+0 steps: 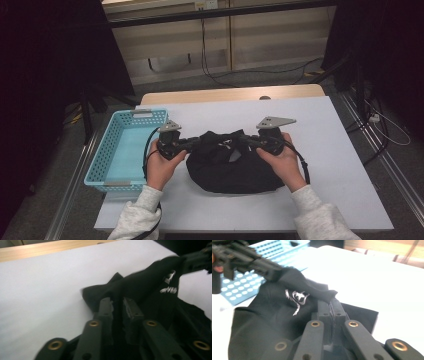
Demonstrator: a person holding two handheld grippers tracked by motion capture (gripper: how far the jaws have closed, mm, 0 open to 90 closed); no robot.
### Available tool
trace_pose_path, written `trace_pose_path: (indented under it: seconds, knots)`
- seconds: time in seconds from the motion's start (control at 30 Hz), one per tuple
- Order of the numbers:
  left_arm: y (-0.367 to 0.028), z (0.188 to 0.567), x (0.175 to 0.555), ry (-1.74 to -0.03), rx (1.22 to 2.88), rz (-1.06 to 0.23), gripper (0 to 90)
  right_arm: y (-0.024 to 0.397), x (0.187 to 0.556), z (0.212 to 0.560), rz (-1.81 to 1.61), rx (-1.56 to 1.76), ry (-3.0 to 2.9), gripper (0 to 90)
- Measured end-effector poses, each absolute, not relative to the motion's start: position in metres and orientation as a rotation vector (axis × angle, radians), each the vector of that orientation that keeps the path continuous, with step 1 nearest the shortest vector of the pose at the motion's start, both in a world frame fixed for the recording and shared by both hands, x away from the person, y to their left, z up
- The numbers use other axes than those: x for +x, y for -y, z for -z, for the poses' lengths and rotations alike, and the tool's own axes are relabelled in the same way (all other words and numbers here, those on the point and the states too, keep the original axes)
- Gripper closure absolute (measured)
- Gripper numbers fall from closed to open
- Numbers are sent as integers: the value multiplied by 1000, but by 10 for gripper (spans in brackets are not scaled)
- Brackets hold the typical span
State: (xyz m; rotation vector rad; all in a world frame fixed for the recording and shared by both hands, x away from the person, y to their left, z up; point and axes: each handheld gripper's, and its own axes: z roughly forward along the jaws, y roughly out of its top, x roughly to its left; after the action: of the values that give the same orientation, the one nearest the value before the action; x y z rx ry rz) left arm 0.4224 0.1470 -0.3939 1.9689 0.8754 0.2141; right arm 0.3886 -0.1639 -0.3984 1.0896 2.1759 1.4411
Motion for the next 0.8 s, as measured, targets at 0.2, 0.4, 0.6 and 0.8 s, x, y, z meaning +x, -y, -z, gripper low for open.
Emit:
trace_pose_path:
  seconds: [0.2,0.4,0.6,0.8]
  knots:
    - [-145,398,429,-905,1966,-217,588,200,387,402,-1440,1206,-2098,889]
    - [-136,401,436,-920,1943,-216,409,217,378,405,-1390,1205,-2149,883]
    - [-125,409,445,-920,1940,-150,319,221,368,431,-1210,1233,-2243,876]
    - [-112,415,454,-920,1941,-123,273,227,356,439,-1195,1233,-2271,877]
